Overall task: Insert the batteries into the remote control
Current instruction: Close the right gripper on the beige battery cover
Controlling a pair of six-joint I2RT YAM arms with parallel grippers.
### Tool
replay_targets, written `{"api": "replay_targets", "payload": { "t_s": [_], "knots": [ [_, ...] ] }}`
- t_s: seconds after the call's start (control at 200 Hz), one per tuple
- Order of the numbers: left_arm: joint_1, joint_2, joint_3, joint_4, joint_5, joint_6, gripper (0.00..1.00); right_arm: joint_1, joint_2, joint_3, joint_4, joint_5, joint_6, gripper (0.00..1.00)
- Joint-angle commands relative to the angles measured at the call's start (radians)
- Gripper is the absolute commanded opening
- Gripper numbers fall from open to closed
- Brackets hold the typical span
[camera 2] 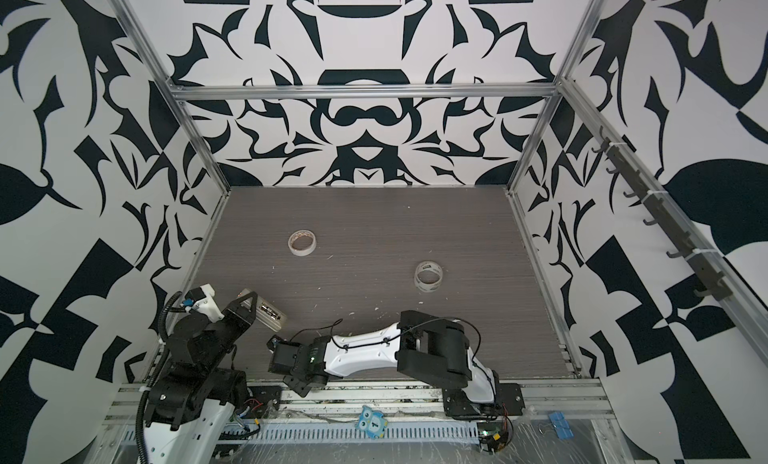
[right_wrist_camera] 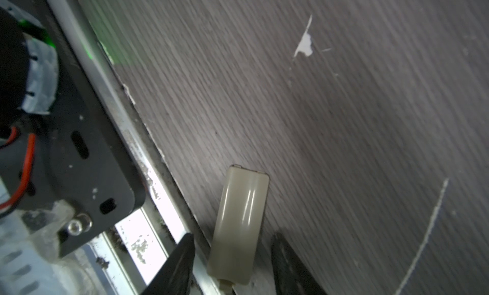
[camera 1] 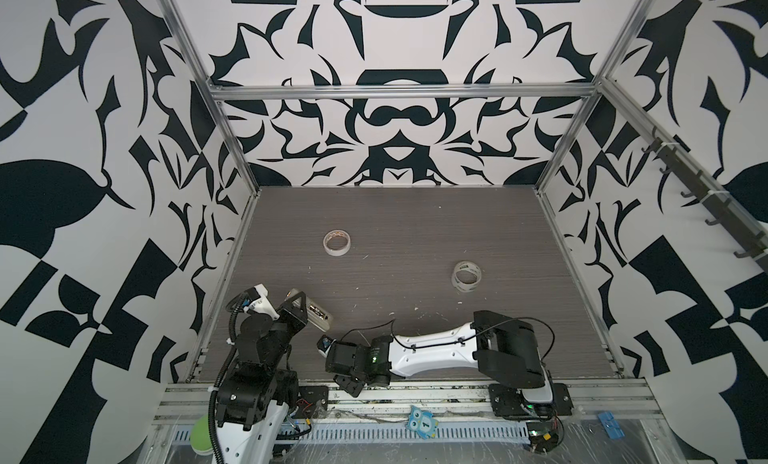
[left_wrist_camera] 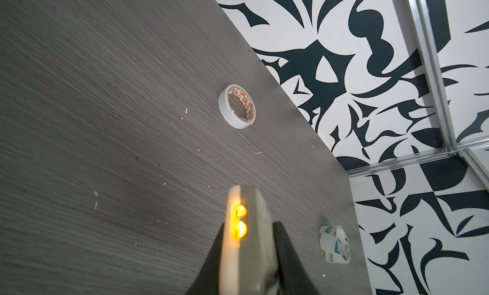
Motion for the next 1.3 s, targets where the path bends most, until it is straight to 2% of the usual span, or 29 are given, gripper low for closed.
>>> {"api": "replay_targets", "payload": {
  "t_s": [0.0,1.295],
  "knots": [
    [0.000,-0.015,0.007,-0.009,-0.003,-0.008,0.00,0.005,-0.010,0.029,-0.018,0.006,-0.006,0.48],
    [0.000,-0.020,0.000,-0.005,0.010,-0.011,0.00,0.006,-0.066,-0.026,-0.009,0.076,-0.029,0.21]
  ]
}}
